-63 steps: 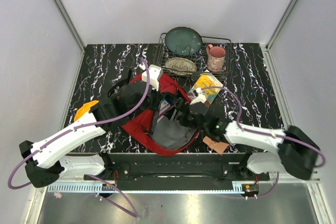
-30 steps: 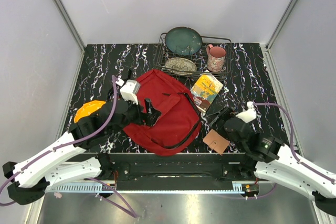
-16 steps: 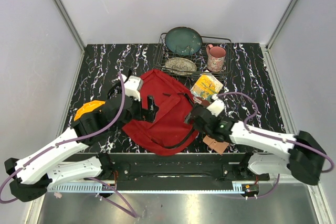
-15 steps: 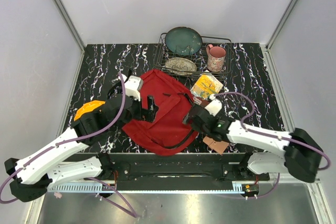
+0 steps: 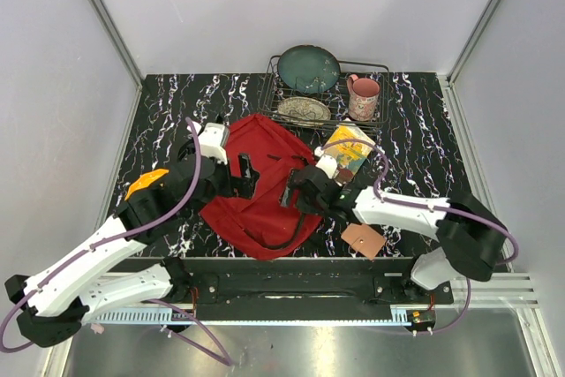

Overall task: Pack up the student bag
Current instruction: Adjust the student bag at the center of the board, then pick up the book from the center of the board.

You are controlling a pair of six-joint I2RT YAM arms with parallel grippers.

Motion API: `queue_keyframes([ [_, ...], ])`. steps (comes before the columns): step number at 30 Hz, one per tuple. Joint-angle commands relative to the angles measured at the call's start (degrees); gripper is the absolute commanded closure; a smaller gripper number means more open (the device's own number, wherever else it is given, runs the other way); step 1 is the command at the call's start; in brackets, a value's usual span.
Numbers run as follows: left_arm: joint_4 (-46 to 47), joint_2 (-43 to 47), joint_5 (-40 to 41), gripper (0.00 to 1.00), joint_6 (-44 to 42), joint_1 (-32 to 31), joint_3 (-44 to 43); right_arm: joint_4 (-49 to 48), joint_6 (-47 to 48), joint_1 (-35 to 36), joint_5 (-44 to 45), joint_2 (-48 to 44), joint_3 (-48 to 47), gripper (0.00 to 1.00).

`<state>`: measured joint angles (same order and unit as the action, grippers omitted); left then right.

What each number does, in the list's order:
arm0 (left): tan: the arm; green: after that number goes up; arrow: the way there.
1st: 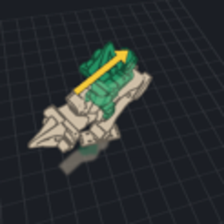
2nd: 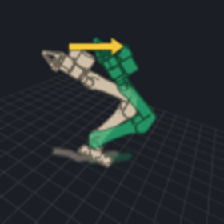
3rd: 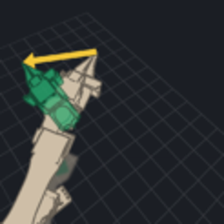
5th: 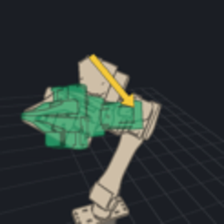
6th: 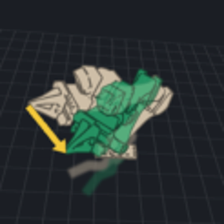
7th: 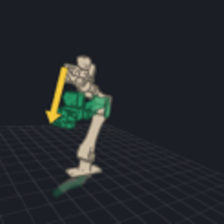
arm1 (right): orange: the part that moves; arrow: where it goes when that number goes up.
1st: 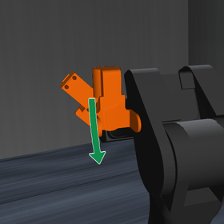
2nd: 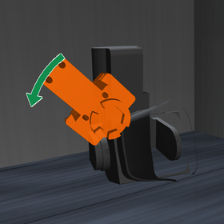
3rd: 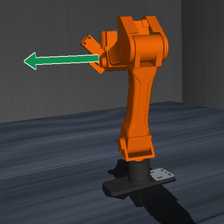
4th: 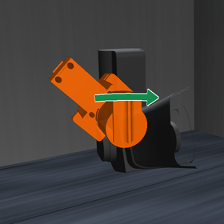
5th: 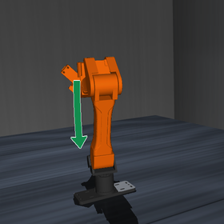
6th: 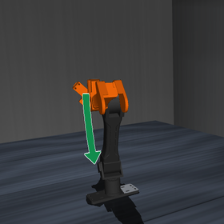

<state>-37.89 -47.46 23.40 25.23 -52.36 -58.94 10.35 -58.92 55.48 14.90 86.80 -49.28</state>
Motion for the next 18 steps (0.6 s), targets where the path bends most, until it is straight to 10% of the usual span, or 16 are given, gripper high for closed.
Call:
queue_keyframes([
  [1, 0.8, -0.5, 2.3, 0.01, 2.3, 0.9, -2.8, 3.9, 5.0, -0.1, 3.8, -9.2, -0.7, 0.07],
  [10, 10.4, -16.0, -2.9, 0.01, 0.3, 2.7, -11.4, 17.1, 8.3, -7.7, 17.3, -41.2, 7.1, 0.02],
  [18, 18.5, -38.0, -17.6, 0.01, -4.1, 6.3, -26.8, 16.7, 12.2, -34.0, -5.6, -29.4, 6.3, 0.0],
])
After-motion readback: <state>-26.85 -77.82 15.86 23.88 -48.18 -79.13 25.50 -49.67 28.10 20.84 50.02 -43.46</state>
